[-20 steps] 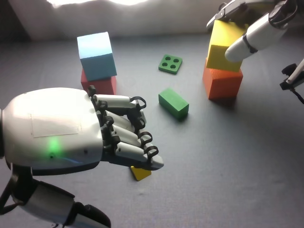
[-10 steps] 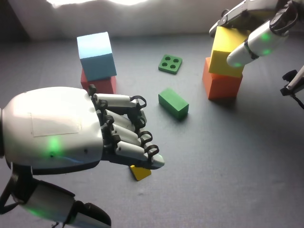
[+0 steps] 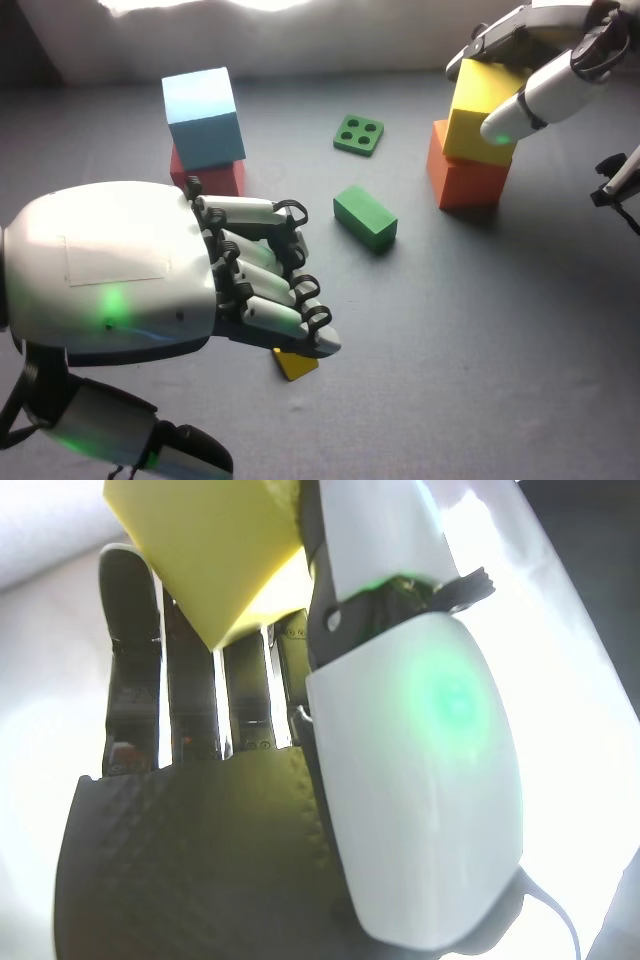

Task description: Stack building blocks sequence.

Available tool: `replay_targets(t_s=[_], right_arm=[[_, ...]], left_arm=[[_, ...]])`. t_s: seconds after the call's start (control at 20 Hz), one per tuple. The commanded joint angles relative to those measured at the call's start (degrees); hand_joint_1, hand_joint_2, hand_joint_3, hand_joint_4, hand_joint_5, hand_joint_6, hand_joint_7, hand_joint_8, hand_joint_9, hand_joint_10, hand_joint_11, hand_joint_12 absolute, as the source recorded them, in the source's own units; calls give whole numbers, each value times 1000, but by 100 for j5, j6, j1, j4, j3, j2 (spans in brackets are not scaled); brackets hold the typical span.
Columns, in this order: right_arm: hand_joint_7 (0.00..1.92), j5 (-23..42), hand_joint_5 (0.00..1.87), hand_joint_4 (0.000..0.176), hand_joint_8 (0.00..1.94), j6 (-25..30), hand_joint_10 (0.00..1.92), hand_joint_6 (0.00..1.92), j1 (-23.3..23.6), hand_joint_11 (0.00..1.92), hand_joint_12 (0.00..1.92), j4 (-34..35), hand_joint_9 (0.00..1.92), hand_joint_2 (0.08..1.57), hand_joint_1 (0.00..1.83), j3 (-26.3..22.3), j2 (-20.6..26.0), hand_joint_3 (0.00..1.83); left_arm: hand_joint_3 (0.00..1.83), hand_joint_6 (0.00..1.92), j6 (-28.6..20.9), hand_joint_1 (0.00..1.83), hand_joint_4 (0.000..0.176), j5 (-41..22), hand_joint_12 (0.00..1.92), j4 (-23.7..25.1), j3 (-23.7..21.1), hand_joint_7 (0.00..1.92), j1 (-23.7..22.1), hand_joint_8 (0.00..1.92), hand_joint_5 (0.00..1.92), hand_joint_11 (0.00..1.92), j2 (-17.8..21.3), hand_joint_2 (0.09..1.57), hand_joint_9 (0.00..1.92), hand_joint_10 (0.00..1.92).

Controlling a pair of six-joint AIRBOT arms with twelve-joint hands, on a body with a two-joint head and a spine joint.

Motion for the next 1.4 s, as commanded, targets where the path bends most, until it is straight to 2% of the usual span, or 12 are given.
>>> replay_targets(t_s=[0.0, 0.05, 0.1, 0.15, 0.2, 0.25, 0.3, 0.55, 0.6, 0.85, 1.1, 1.35], right_arm=[[776, 586, 699, 11, 1367, 45, 1081, 1360, 29, 199, 1657, 62, 547, 1246, 1147, 31, 78, 2], [655, 588, 698, 0, 930, 45, 1003, 1387, 29, 157, 1627, 62, 502, 1256, 1093, 31, 77, 0], [616, 596, 506, 0, 638, 45, 902, 845, 17, 78, 1578, 62, 444, 1191, 1054, 31, 77, 0], [560, 600, 449, 0, 415, 45, 791, 518, 7, 15, 1519, 62, 361, 1174, 995, 31, 77, 0], [560, 601, 449, 0, 415, 45, 791, 518, -12, 15, 1519, 62, 361, 1174, 995, 31, 77, 0], [551, 605, 451, 0, 139, 45, 591, 198, -22, 0, 1435, 62, 344, 1107, 954, 31, 77, 0], [518, 608, 429, 0, 60, 45, 487, 104, -30, 0, 1347, 62, 323, 1084, 945, 31, 77, 0], [453, 633, 396, 0, 0, 43, 274, 0, -48, 0, 1203, 62, 310, 1064, 917, 32, 64, 0], [388, 635, 335, 0, 0, 43, 247, 0, -49, 0, 1147, 62, 260, 1099, 833, 33, 63, 10], [340, 634, 281, 0, 1, 43, 188, 0, -46, 0, 983, 61, 229, 1108, 790, 33, 67, 6], [341, 628, 277, 0, 4, 43, 158, 5, -62, 0, 978, 61, 246, 1101, 792, 31, 69, 0], [271, 605, 208, 0, 2, 45, 94, 3, -72, 0, 779, 62, 204, 1129, 748, 29, 72, 2]], left_arm=[[0, 9, -11, 344, 0, -414, 852, -300, 20, 596, -72, 8, 521, 96, 37, 1120, 564, 9], [0, 6, -11, 375, 0, -413, 855, -300, 23, 601, -74, 8, 518, 112, 37, 1114, 573, 11], [0, 3, -11, 375, 0, -413, 853, -300, 27, 595, -78, 4, 512, 110, 37, 1112, 568, 8], [0, 1, -11, 373, 0, -413, 851, -300, 28, 596, -78, 4, 508, 108, 37, 1118, 568, 7], [0, 1, -11, 373, 0, -414, 851, -300, 28, 596, -80, 4, 508, 108, 37, 1118, 568, 7], [1, 1, -11, 377, 0, -414, 848, -300, 28, 595, -82, 3, 508, 105, 37, 1120, 562, 4], [1, 0, -11, 365, 0, -414, 841, -300, 28, 586, -83, 0, 506, 91, 37, 1120, 550, 0], [0, 5, -11, 370, 0, -414, 849, -304, 38, 587, -86, 12, 508, 106, 36, 1110, 567, 18], [0, 9, -11, 355, 0, -414, 856, -304, 39, 601, -86, 15, 520, 129, 36, 1105, 585, 23], [0, 0, -9, 341, 0, -413, 865, -303, 39, 564, -86, 0, 481, 74, 36, 1120, 536, 0], [0, 6, -9, 334, 0, -413, 865, -303, 48, 586, -86, 6, 501, 90, 37, 1115, 553, 6], [0, 1, -9, 359, 0, -413, 857, -303, 42, 558, -87, 1, 483, 51, 38, 1118, 514, 3]])
